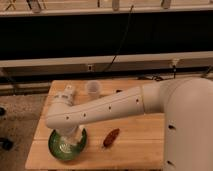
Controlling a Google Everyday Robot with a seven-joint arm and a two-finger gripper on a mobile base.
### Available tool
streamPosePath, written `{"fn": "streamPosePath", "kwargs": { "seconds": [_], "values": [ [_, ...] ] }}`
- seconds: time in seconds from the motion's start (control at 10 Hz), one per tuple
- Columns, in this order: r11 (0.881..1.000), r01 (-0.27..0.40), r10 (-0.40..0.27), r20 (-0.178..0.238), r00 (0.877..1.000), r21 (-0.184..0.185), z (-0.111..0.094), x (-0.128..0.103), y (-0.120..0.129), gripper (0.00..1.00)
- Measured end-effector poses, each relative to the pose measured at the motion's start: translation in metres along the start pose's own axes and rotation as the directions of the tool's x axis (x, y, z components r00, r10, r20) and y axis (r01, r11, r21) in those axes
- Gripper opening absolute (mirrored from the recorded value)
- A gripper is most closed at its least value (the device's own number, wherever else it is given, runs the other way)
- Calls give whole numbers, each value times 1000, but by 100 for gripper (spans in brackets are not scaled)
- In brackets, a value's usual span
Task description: Place the white sponge in the ceramic bowl
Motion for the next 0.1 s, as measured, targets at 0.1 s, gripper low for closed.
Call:
{"fn": "streamPosePath", "kwargs": {
  "seconds": [0.1],
  "values": [
    [1000, -1, 1, 0, 1000, 0, 0, 1, 1, 80]
  ]
}}
